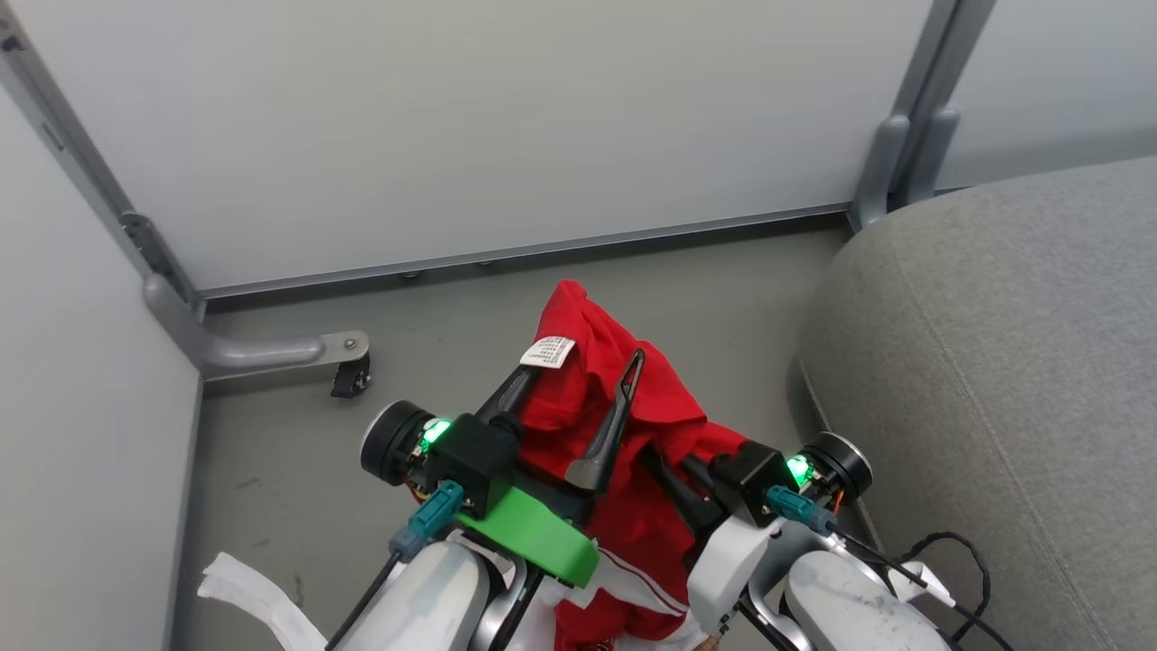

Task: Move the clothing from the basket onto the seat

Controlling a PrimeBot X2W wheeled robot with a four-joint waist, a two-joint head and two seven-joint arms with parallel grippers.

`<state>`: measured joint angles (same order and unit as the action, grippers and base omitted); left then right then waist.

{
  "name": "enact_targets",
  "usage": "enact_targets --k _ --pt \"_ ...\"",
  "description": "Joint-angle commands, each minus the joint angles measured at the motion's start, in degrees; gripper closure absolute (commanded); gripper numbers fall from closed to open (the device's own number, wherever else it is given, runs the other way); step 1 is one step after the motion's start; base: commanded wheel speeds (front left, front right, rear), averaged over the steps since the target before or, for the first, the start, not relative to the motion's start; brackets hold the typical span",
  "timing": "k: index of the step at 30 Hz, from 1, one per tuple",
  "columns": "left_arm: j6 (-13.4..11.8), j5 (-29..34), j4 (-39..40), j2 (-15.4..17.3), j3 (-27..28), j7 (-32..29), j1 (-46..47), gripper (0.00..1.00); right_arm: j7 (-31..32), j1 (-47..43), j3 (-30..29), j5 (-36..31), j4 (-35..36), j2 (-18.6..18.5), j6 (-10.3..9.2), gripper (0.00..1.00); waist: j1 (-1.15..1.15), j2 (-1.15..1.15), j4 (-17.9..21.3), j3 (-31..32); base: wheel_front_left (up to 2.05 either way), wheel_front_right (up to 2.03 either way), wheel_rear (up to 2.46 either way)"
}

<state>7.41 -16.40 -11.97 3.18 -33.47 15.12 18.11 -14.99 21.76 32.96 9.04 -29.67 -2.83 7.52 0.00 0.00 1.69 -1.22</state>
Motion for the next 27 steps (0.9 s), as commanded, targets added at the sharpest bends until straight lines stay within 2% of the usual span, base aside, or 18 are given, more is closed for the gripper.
enact_targets --k 1,11,17,27 --pt "0.1 0.8 -0.4 0.4 0.5 0.0 -1.0 0.0 -0.3 -1.0 -0.7 0.0 0.8 -0.2 -0.06 1.0 0.0 0.0 6.5 -0.1 0.0 0.0 0.0" --pt "0.1 0.9 -1.1 0.9 1.1 0.0 -2.2 0.0 -0.3 -3.6 -2.6 -0.3 4.1 -0.2 -0.06 1.0 0.0 0.0 21.0 -0.7 0.0 0.0 0.0" --pt "0.1 1.1 -1.0 1.1 1.5 0.0 -2.9 0.0 -0.3 -4.8 -3.5 -0.3 5.9 -0.2 -0.06 1.0 0.0 0.0 27.7 -1.2 0.0 0.0 0.0" --pt "0.1 0.3 -0.3 2.3 -1.3 0.0 -0.9 0.0 -0.3 -5.9 -10.4 -2.1 10.9 -0.1 -0.06 1.0 0.0 0.0 29.5 -4.5 0.0 0.0 0.0"
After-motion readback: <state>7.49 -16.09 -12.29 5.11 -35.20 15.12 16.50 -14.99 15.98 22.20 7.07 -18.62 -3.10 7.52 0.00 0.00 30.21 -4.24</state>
